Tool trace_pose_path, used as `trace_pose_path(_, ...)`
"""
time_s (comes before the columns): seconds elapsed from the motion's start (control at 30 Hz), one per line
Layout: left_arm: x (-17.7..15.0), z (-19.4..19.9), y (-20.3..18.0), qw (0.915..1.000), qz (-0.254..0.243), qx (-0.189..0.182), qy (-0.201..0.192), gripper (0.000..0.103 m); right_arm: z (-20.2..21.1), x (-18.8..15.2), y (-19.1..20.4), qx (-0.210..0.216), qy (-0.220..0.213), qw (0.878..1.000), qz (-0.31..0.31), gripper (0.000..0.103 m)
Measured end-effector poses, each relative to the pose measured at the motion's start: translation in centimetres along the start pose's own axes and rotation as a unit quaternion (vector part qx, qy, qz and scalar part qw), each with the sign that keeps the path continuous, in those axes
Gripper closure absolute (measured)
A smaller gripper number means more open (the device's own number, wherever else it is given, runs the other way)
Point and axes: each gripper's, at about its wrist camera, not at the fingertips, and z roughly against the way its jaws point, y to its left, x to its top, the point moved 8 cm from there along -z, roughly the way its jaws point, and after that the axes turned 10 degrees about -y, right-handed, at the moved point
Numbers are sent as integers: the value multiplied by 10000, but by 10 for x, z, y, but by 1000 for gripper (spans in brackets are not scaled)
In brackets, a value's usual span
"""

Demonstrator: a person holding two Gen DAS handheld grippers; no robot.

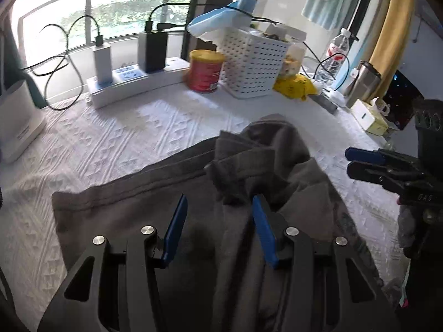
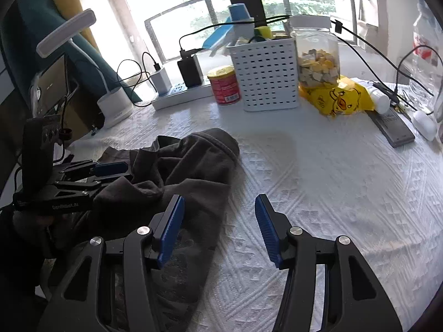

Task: Fold small clothes

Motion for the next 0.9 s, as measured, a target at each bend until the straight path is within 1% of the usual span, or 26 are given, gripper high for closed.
trace_pose_path(0.1, 5, -9, -1, 9999, -56, -109, 80, 56, 3, 1, -1, -3, -36, 10000, -7, 47)
trace_pose_path(0.13, 5, -13, -1, 9998, -91, -117, 150, 59, 4, 1, -1, -4, -46, 10000, -14, 47)
trace_pose_path(0.2, 3, -16, -4, 9994, -190, -188, 223, 95, 7, 1, -4, -27, -74, 10000, -34, 47)
trace_pose_path(0.23, 3, -16, -5, 9994, -228, -164, 224, 101, 7, 1, -6, -46, -80, 9999, -52, 47)
trace_pose_path(0.33, 2, -10, -4, 9996, -242, -110, 137, 102, 8, -1, -13, -122, -71, 9998, -125, 47)
trace_pose_path(0.43, 7, 5, 2, 9995, -268, 120, -84, 102, 8, -2, -17, -150, -56, 9997, -157, 47)
trace_pose_path(0.57, 20, 38, 25, 9970, -136, 580, -494, 102, 6, 1, -14, -116, -52, 9999, -107, 47)
trace_pose_path(0.67, 24, 60, 52, 9921, -57, 1034, -712, 102, -1, 4, -10, -97, -23, 9999, -40, 47)
trace_pose_path(0.73, 19, 63, 73, 9889, -3, 1318, -680, 102, -5, 6, -6, -84, -13, 10000, -20, 47)
trace_pose_path(0.8, 11, 61, 90, 9872, 117, 1470, -603, 102, -9, 9, 0, -49, -12, 10000, 10, 47)
trace_pose_path(0.9, 0, 52, 102, 9867, 138, 1542, -500, 102, -13, 12, 11, 6, 0, 9999, 103, 47)
